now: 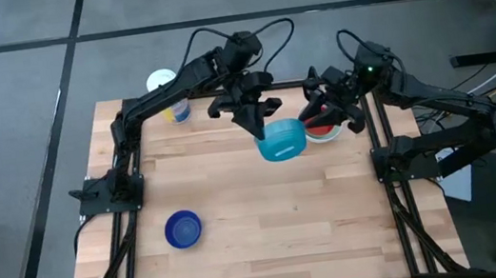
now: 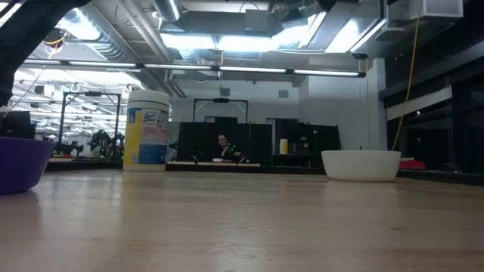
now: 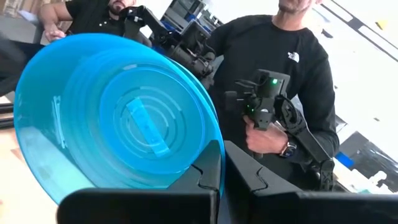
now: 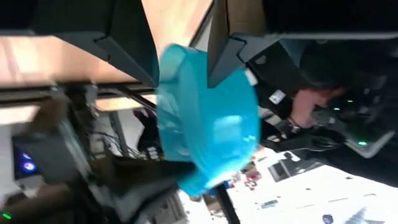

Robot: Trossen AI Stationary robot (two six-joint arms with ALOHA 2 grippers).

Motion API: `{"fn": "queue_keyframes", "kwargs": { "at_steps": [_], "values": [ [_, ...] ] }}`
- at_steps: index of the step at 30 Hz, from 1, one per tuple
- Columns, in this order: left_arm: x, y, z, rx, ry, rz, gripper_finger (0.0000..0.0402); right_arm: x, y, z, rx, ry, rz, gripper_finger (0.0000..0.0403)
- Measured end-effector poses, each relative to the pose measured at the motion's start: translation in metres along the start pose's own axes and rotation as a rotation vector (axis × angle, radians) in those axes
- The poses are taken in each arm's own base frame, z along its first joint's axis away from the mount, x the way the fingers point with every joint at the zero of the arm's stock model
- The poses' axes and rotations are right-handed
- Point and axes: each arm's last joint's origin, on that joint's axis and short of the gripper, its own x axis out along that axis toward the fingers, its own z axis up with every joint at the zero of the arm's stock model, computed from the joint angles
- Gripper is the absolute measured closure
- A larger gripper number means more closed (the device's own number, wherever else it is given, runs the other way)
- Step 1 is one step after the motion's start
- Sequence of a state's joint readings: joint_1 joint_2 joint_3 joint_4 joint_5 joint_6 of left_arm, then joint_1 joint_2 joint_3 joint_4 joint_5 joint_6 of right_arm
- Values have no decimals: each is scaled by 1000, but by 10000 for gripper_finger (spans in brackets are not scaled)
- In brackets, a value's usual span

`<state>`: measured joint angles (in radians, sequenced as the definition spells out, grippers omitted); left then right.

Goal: Nest bowls inside each other
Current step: Stack the light blue bowl l on top of the red bowl

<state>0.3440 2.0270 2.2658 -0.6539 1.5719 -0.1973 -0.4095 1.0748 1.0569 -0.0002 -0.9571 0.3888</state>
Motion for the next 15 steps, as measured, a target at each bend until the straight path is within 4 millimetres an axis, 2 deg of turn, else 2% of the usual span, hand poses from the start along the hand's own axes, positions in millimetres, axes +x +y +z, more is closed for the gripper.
{"fn": "queue_keyframes", "kwargs": {
  "at_steps": [15],
  "values": [
    [5,-3,8,45,8,-15,400,8,13,7,-9,-9,172,232]
  ]
}}
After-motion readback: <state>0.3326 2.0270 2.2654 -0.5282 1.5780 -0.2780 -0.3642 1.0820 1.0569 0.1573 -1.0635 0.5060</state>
